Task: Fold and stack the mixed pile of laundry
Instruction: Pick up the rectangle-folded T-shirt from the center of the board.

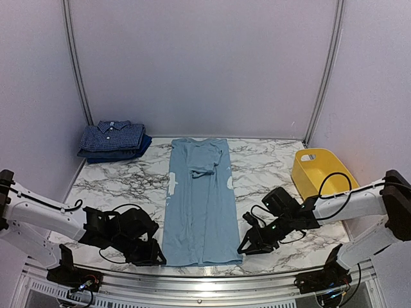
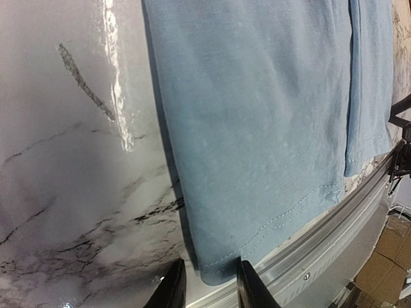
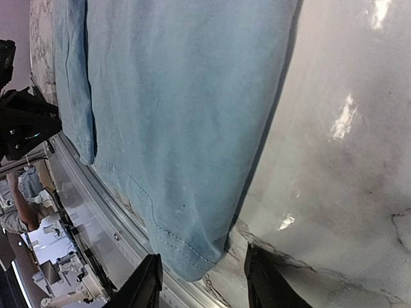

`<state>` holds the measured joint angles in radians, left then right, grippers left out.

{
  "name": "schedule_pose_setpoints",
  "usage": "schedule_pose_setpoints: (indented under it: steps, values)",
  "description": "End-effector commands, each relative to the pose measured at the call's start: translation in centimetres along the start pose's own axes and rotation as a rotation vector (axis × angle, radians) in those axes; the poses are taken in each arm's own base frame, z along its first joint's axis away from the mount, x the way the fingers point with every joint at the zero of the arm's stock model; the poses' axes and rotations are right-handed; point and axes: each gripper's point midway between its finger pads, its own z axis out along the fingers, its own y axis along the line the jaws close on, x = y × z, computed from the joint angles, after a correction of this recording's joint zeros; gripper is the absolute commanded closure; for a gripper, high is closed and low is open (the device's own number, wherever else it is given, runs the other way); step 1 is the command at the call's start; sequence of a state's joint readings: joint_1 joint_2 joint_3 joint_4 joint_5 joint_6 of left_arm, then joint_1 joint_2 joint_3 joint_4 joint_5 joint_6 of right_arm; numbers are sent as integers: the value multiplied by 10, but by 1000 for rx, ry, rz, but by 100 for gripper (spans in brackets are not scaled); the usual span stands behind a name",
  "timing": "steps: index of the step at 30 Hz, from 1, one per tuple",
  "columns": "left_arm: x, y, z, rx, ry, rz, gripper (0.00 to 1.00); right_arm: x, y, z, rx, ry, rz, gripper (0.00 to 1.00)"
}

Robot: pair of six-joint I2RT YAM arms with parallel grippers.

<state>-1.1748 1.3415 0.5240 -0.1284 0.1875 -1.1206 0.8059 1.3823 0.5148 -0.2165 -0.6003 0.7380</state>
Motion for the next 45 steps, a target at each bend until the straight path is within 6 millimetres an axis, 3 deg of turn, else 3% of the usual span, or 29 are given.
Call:
schedule_pose_setpoints:
  steps: [1, 13, 16, 21, 26, 28, 33, 38, 42, 45]
  values:
    - [3, -1, 0, 14, 3, -25, 71, 17, -17, 7, 50, 40, 39, 56]
    - [6, -10, 12, 4, 46, 12, 68, 25, -12, 21, 22, 91, 23, 75]
    - [5, -12, 13, 5, 48, 21, 76, 28, -10, 22, 15, 99, 19, 83]
    - [7, -20, 11, 22, 52, 53, 100, 32, -4, 22, 3, 109, -14, 100]
    - [19, -45, -3, 77, 66, 119, 100, 40, 14, 13, -19, 128, -59, 100]
    - [18, -45, -13, 66, 53, 127, 100, 38, 26, 7, -43, 113, -74, 100]
    - [-4, -48, -33, 97, -20, 96, 100, 11, 49, -8, -43, 32, -124, 100]
    - [-41, -54, -43, 86, -86, 109, 100, -34, 57, -24, -48, -77, -128, 100]
    - [-82, -52, -52, 80, -152, 99, 100, -78, 55, -44, -41, -172, -142, 100]
    - [-117, -54, -58, 64, -199, 118, 100, -106, 50, -48, -32, -192, -153, 100]
